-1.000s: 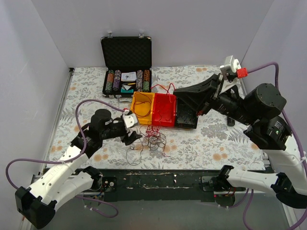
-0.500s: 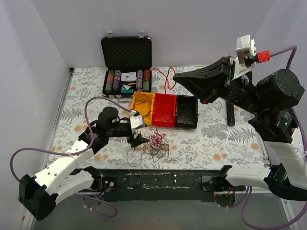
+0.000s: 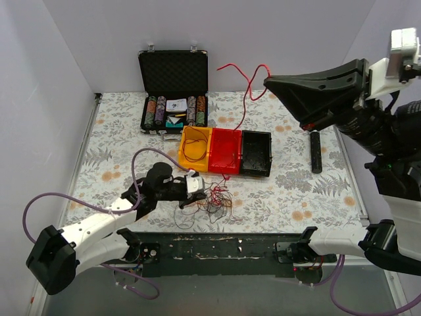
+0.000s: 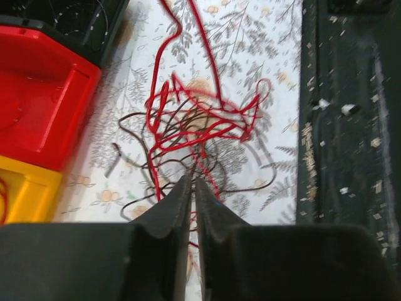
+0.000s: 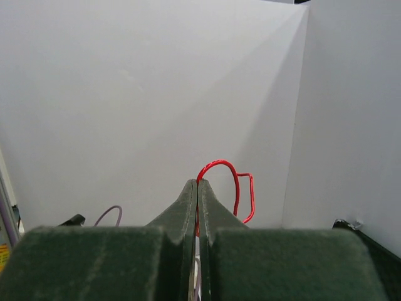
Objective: Untangle the cables
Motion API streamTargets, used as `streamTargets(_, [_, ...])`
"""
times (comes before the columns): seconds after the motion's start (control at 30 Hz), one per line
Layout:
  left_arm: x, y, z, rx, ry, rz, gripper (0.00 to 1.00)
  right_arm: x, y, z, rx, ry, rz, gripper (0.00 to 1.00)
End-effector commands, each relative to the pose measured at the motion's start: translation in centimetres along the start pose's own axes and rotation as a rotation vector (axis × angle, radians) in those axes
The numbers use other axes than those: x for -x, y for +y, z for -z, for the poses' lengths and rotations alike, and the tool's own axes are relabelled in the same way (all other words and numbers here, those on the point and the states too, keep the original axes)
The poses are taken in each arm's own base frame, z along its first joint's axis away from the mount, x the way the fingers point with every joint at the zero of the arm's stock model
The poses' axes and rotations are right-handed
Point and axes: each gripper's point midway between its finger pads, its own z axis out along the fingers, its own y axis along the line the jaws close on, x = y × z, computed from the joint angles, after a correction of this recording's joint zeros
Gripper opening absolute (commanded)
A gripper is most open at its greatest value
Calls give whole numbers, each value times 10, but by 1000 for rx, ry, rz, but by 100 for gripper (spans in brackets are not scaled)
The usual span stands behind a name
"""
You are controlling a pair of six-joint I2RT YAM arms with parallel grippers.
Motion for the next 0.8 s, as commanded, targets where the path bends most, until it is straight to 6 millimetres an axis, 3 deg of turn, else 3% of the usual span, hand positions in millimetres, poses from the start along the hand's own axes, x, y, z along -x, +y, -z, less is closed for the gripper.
streamTargets(0.0, [15, 15, 4, 90, -71, -92, 0, 46, -4, 10, -58, -135, 71, 1])
streamTargets(0.2, [-11, 26, 12, 163, 19, -210, 0, 71, -20, 30, -184, -195, 155, 1])
streamTargets(0.23, [-24, 23, 15, 157, 52, -204, 0, 73, -22, 32, -193, -198, 168, 1])
streamTargets(0.37, [-40, 21, 21, 147, 103, -250, 1, 61, -34, 29, -246, -159, 164, 1])
streamTargets(0.43, [-31, 25, 25, 168, 91, -255, 19, 46, -35, 22, -234, -121, 146, 1])
streamTargets(0.53, [14, 39, 37, 212, 20, -233, 58, 13, -40, 10, -222, -44, 98, 1])
streamTargets(0.67, [107, 49, 63, 241, -129, -215, 65, -39, -38, -1, -171, 62, 24, 1])
streamTargets(0.77, [164, 39, 79, 194, -241, -174, 68, -73, -35, -4, -137, 116, -32, 1])
